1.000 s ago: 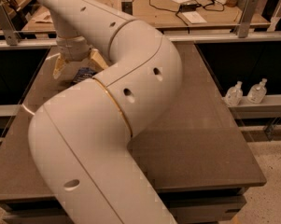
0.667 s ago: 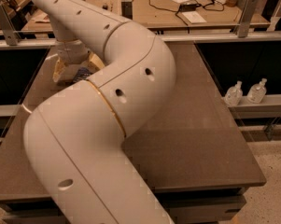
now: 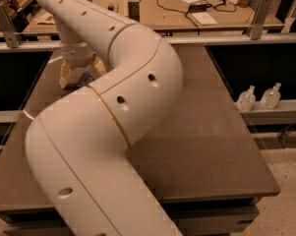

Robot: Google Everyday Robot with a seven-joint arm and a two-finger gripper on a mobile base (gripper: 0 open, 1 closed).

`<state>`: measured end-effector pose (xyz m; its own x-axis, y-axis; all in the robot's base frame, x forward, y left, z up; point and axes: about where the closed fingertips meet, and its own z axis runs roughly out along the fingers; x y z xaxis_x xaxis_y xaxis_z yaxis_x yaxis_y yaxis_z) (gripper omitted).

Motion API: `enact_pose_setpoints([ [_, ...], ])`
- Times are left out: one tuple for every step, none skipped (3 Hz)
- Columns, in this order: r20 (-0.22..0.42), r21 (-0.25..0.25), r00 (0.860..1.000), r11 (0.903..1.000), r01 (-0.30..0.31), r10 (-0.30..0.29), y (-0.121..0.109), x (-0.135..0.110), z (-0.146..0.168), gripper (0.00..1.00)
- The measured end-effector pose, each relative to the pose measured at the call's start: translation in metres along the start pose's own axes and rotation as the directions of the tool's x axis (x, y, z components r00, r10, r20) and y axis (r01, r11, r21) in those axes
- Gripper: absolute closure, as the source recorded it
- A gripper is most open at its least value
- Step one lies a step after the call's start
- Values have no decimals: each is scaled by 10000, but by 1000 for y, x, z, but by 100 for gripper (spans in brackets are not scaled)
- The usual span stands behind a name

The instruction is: Move rxbar blueberry near apple

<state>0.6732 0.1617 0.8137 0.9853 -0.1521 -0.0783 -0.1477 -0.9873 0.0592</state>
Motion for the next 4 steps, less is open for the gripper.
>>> enact_pose_setpoints([
  [6, 8, 10000, 10000, -16, 16, 1, 0, -4, 63],
  [6, 8, 10000, 10000, -16, 16, 1, 0, -9, 87],
  [6, 8, 10000, 10000, -16, 16, 0, 0, 0, 100],
  [6, 8, 10000, 10000, -16, 16, 1, -1, -9, 100],
])
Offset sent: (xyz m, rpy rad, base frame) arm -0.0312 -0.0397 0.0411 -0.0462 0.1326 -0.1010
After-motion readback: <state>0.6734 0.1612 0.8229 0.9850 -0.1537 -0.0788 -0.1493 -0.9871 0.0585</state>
